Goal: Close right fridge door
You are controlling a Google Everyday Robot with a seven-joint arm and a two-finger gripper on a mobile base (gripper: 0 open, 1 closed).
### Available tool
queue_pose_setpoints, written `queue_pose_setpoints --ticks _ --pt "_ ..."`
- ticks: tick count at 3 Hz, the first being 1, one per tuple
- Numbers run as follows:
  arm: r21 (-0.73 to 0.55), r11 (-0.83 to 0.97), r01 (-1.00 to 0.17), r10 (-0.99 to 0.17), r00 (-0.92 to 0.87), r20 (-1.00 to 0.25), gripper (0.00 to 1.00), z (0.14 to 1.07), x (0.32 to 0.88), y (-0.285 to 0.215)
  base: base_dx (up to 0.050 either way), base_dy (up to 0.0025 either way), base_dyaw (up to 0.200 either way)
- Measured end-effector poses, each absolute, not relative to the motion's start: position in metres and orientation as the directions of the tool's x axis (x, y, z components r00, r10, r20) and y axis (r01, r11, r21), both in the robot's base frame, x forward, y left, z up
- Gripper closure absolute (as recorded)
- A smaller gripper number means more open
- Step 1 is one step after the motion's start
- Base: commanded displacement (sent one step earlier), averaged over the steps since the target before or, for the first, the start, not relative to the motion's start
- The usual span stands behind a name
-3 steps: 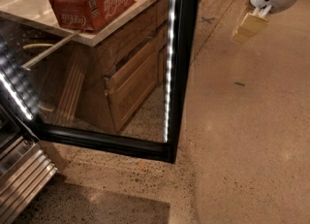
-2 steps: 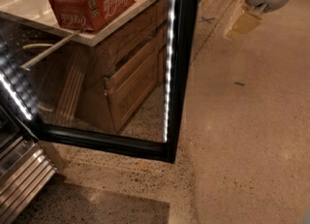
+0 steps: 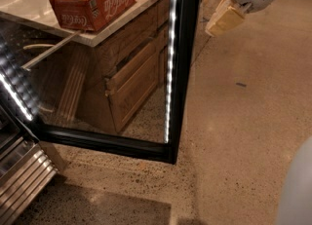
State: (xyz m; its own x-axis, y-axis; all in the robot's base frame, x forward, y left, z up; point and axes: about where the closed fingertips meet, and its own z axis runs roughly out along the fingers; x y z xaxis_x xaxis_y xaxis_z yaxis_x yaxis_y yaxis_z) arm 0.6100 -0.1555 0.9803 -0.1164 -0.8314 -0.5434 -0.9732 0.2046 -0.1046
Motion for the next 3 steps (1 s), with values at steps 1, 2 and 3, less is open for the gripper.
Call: queue_pose_setpoints --ticks 1,2,3 --pt "-0.12 0.213 -0.97 -0.824 -0.113 -0.556 1.0 0.98 0.617 -0.152 0.0 0.0 0.0" --pt "-0.117 0.243 -0.963 -0.862 -0.159 -0.482 1.0 0.973 0.627 -0.147 0.0 0.0 0.0" --pt "-0.124 0.264 -0.956 -0.887 -0.19 -0.42 1.0 0.968 0.637 -0.143 0.0 0.0 0.0"
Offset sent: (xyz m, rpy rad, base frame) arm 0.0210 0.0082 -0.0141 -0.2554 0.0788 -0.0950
